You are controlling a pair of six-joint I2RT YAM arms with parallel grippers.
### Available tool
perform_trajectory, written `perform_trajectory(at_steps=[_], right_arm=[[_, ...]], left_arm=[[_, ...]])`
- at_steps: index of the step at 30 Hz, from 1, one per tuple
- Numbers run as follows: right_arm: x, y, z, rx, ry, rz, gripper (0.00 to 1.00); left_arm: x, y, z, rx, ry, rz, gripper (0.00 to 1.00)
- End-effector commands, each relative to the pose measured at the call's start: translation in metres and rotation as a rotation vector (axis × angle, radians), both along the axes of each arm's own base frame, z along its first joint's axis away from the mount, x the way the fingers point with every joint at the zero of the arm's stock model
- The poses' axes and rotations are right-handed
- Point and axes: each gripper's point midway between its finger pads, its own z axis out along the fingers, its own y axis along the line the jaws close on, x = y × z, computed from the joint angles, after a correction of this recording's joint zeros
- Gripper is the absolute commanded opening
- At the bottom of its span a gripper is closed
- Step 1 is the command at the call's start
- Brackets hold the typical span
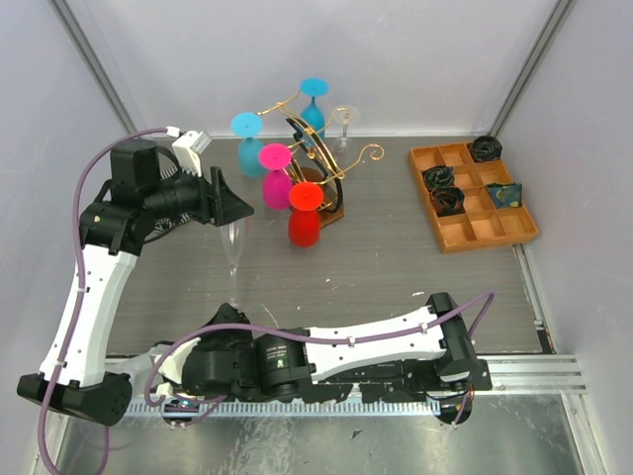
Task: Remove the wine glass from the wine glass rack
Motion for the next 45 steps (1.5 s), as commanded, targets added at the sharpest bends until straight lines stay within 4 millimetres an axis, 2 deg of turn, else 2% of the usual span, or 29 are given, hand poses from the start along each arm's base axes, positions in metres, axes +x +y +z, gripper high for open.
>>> perform_trajectory(at_steps=[1,3,6,8,12,14,15,19,26,31,35,39,42,45], right_arm=[[0.0,-0.003,0.038,0.108,-0.053,-0.028,0.01],[0.001,-0.004,0.039,0.116,-0.061,-0.04,0.04],[0.003,-0.005,0.041,0.133,-0.064,-0.056,0.17],[0.003,-0.007,0.043,0.147,-0.062,-0.066,0.37],[0.006,-0.011,0.044,0.167,-0.075,-0.09,0.67],[0.009,-0.015,0.047,0.175,-0.09,-0.113,0.79],[0.01,-0.017,0.049,0.182,-0.091,-0.12,0.82],[0.014,-0.031,0.055,0.214,-0.086,-0.157,0.85],[0.025,-0.072,0.069,0.306,-0.074,-0.262,0.87],[0.032,-0.1,0.084,0.408,-0.043,-0.351,0.87],[0.043,-0.123,0.099,0.55,0.035,-0.455,0.91],[0.075,-0.154,0.112,0.773,0.304,-0.604,0.91],[0.114,-0.193,0.115,0.952,0.458,-0.758,0.92],[0.144,-0.232,0.123,1.107,0.507,-0.867,0.93]], left_arm=[[0.009,0.007,-0.001,0.032,-0.058,0.033,0.4],[0.009,0.01,-0.003,0.046,-0.066,0.048,0.39],[0.016,0.017,-0.003,0.067,-0.092,0.094,0.34],[0.02,0.021,-0.006,0.085,-0.095,0.12,0.33],[0.026,0.026,-0.013,0.118,-0.089,0.149,0.32],[0.031,0.031,-0.015,0.14,-0.099,0.174,0.31],[0.033,0.034,-0.016,0.149,-0.106,0.189,0.32],[0.05,0.052,-0.021,0.22,-0.149,0.293,0.32],[0.097,0.089,-0.045,0.379,-0.188,0.498,0.31],[0.133,0.11,-0.057,0.463,-0.229,0.632,0.3],[0.159,0.125,-0.076,0.533,-0.251,0.716,0.28],[0.171,0.138,-0.088,0.579,-0.293,0.793,0.27],[0.182,0.145,-0.096,0.596,-0.345,0.834,0.28],[0.191,0.149,-0.111,0.607,-0.316,0.876,0.27]])
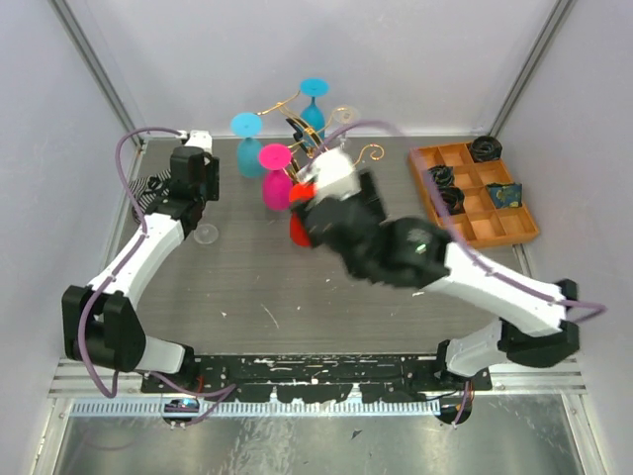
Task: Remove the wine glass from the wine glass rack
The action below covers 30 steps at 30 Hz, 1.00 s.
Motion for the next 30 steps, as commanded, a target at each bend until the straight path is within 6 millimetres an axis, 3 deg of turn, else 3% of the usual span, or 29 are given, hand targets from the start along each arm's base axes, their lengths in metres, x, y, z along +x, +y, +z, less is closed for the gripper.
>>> perform_trajectory(at_steps=[1,5,8,12,18,26,30], right_arm=[[0.022,-0.063,0.033,0.395,0.112,-0.163,0.94],[0.05,-0.089,0.036,0.457,0.151,-0.229,1.0],[0.077,-0.1,0.022,0.485,0.232,-0.241,1.0],[0.114,-0.106,0.002,0.656,0.384,-0.154,1.0],[0.172,-0.11,-0.001,0.855,0.454,-0.086,0.99],[0.252,-0.116,0.003,1.002,0.434,-0.071,0.74],[0.274,-0.112,0.005,1.017,0.428,-0.061,0.69]], left_arm=[[0.028,0.012,0.012,0.002,-0.131,0.106,0.27],[0.026,0.011,0.0,-0.047,-0.144,0.131,0.27],[0.019,0.015,-0.001,-0.06,-0.161,0.152,0.39],[0.009,0.018,-0.003,-0.06,-0.16,0.162,0.55],[-0.005,0.023,-0.004,-0.074,-0.139,0.176,0.72],[-0.022,0.031,-0.002,-0.081,-0.136,0.219,0.98],[-0.029,0.034,0.014,-0.09,-0.163,0.223,0.98]])
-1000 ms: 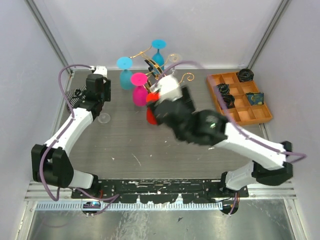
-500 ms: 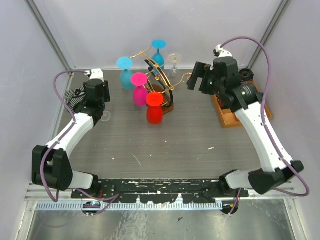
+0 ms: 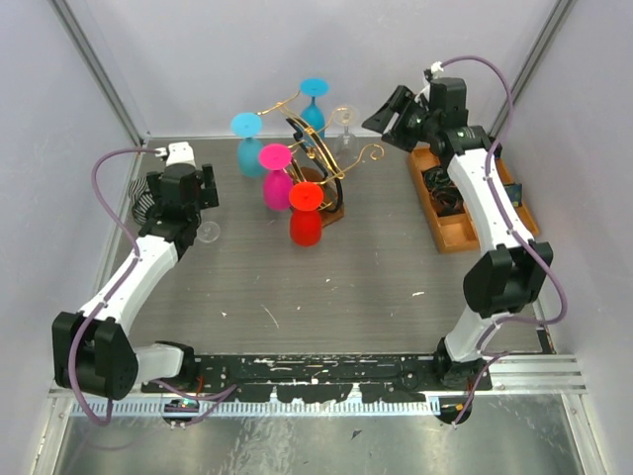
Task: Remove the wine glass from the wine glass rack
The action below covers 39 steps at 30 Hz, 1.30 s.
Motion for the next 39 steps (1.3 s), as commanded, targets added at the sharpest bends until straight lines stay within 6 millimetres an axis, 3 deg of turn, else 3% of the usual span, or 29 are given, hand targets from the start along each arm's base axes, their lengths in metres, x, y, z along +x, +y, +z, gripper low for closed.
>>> perform_trajectory(at_steps=[1,3,6,15,18,23,29,35,39], right_arm=[[0.018,0.014,0.055,0.095,-0.149,0.052,0.67],[0.016,0.021,0.055,0.121,-0.138,0.086,0.64],[-0.002,0.034,0.053,0.148,-0.135,0.132,0.58],[-0.097,0.062,0.039,0.092,-0.106,0.206,0.58],[-0.113,0.078,0.028,0.103,-0.072,0.251,0.59],[-0.116,0.093,0.007,0.08,-0.029,0.265,0.59],[-0.112,0.103,-0.015,0.044,0.004,0.276,0.58],[-0.114,0.117,-0.026,0.06,0.02,0.311,0.59],[-0.116,0.123,-0.028,0.077,0.018,0.337,0.59]], left_arm=[[-0.01,0.009,0.021,-0.012,-0.047,0.04,0.98],[-0.013,0.01,0.029,-0.012,-0.054,0.041,0.98],[-0.02,0.012,0.04,-0.006,-0.064,0.039,0.98],[-0.037,0.017,0.098,-0.003,-0.182,0.022,0.98],[-0.041,0.012,0.123,-0.028,-0.227,-0.003,0.98],[-0.047,0.0,0.157,-0.087,-0.273,-0.07,0.98],[-0.048,-0.04,0.171,-0.205,-0.239,-0.26,0.98],[-0.047,-0.094,0.162,-0.368,-0.136,-0.486,0.98],[-0.046,-0.105,0.146,-0.41,-0.088,-0.507,0.98]])
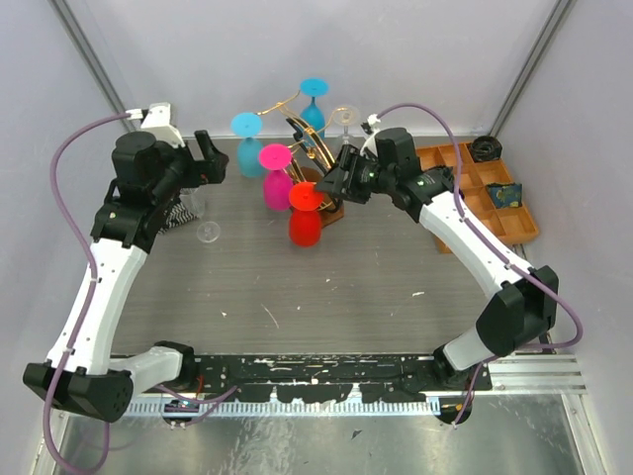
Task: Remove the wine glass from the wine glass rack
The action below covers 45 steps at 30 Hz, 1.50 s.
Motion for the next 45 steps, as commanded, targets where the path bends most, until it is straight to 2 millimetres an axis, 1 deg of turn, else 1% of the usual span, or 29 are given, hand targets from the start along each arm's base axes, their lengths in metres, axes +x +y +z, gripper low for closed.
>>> perform_trajectory(at_steps=[1,3,7,8,11,13,14,19,23,32,35,37,41,45], right_arm=[[0.003,0.013,0.02,0.067,-0.074,0.04,0.58],[0.001,0.018,0.018,0.084,-0.064,0.06,0.55],[-0.001,0.024,0.012,0.113,-0.041,0.087,0.43],[-0.001,0.025,0.011,0.118,-0.035,0.091,0.41],[-0.003,0.026,0.009,0.128,-0.028,0.102,0.26],[-0.004,0.026,0.011,0.135,-0.032,0.1,0.08],[-0.005,0.026,0.014,0.143,-0.037,0.102,0.02],[-0.005,0.026,0.032,0.172,-0.061,0.098,0.01],[0.002,0.023,0.042,0.214,-0.073,0.082,0.01],[0.019,0.044,0.044,0.342,-0.036,0.135,0.01],[0.028,0.046,0.044,0.34,-0.046,0.124,0.01],[0.03,0.047,0.046,0.355,-0.044,0.128,0.01],[0.028,0.049,0.054,0.377,-0.046,0.157,0.01],[0.016,0.047,0.06,0.381,-0.041,0.174,0.01]], left_arm=[[-0.009,-0.026,-0.016,-0.075,0.084,-0.119,0.98],[-0.01,-0.028,-0.021,-0.077,0.094,-0.123,0.98],[-0.012,-0.027,-0.024,-0.071,0.096,-0.123,0.98],[-0.013,-0.027,-0.024,-0.069,0.095,-0.124,0.98],[-0.015,-0.025,-0.026,-0.062,0.095,-0.12,0.98],[-0.016,-0.024,-0.025,-0.059,0.091,-0.12,0.98],[-0.016,-0.024,-0.025,-0.059,0.092,-0.119,0.98],[-0.019,-0.024,-0.028,-0.061,0.098,-0.121,0.98],[-0.021,-0.025,-0.029,-0.065,0.098,-0.125,0.98],[-0.024,-0.024,-0.031,-0.067,0.105,-0.126,0.98],[-0.025,-0.024,-0.032,-0.062,0.11,-0.126,0.98],[-0.026,-0.023,-0.032,-0.062,0.111,-0.123,0.98],[-0.026,-0.021,-0.035,-0.056,0.118,-0.113,0.98],[-0.026,-0.021,-0.039,-0.057,0.129,-0.108,0.98]])
